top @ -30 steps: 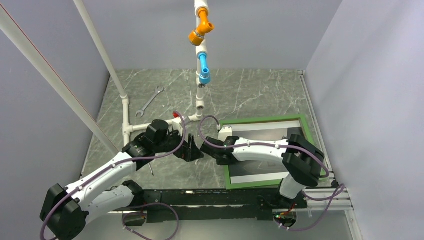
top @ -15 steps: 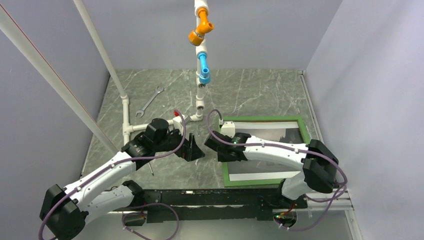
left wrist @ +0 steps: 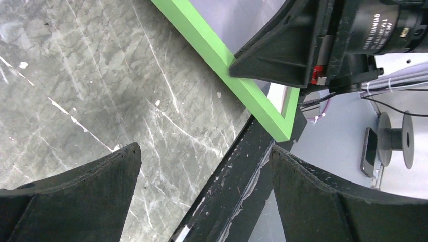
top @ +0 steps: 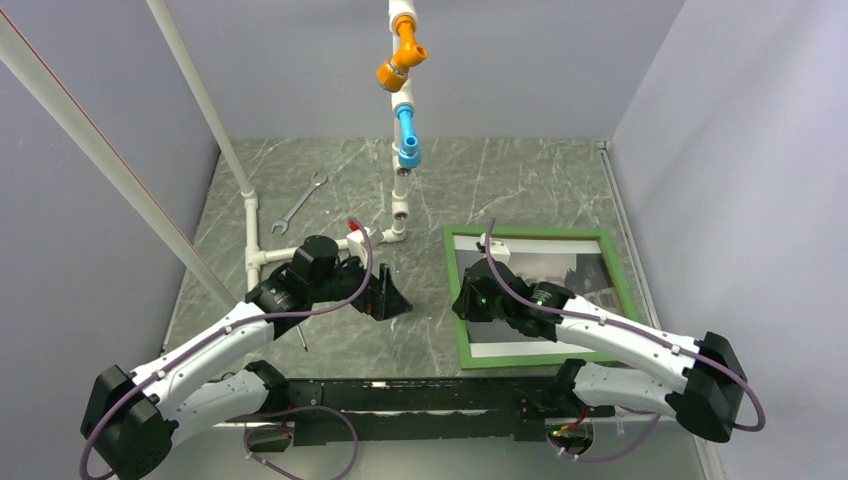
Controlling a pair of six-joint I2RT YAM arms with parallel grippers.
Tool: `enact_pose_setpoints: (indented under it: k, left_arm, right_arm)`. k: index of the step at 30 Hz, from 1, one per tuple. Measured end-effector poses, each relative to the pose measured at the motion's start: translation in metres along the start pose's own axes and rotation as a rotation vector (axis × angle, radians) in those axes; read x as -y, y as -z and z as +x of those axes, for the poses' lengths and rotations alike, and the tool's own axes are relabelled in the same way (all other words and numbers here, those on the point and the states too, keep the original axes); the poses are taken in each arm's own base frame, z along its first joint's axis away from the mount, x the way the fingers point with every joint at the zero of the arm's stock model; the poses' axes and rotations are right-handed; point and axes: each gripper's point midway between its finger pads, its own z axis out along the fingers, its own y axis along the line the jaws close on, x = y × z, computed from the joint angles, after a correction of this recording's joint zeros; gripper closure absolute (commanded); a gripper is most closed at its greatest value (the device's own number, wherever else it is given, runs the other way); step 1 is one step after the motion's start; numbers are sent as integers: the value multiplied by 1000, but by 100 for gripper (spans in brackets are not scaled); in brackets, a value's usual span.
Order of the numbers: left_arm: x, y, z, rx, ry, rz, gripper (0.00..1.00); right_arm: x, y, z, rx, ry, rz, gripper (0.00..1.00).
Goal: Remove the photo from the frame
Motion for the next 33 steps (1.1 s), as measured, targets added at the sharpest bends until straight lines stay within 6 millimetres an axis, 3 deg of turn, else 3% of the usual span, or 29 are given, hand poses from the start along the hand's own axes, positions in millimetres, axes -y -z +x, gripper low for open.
enact_pose_setpoints:
  k: [10, 16, 22, 25, 27, 30, 31, 33]
  left_arm:
    - [-9, -15, 9, 24, 122, 7, 4]
    - [-17, -37, 14, 77, 291, 40, 10]
    - [-22, -70, 15, 103, 465, 103, 14]
    - [-17, -81, 14, 102, 499, 134, 14]
    - [-12, -83, 13, 104, 496, 141, 12]
    - [-8, -81, 11, 114, 463, 101, 11]
    - [-10, -79, 9, 122, 449, 72, 10]
    - [-11, -70, 6, 142, 417, 23, 10]
  right_arm:
    - [-23, 14, -3, 63, 5, -158, 100]
    - [-4, 4, 17, 72, -17, -205, 100]
    - [-14, 15, 0, 140, -47, -269, 100]
    - [-3, 7, 2, 111, -40, -186, 100]
    - [5, 1, 3, 65, -21, -84, 81]
    - [7, -10, -3, 4, 19, 43, 33]
    - [5, -13, -6, -6, 33, 64, 24]
    - [5, -20, -8, -23, 58, 98, 17]
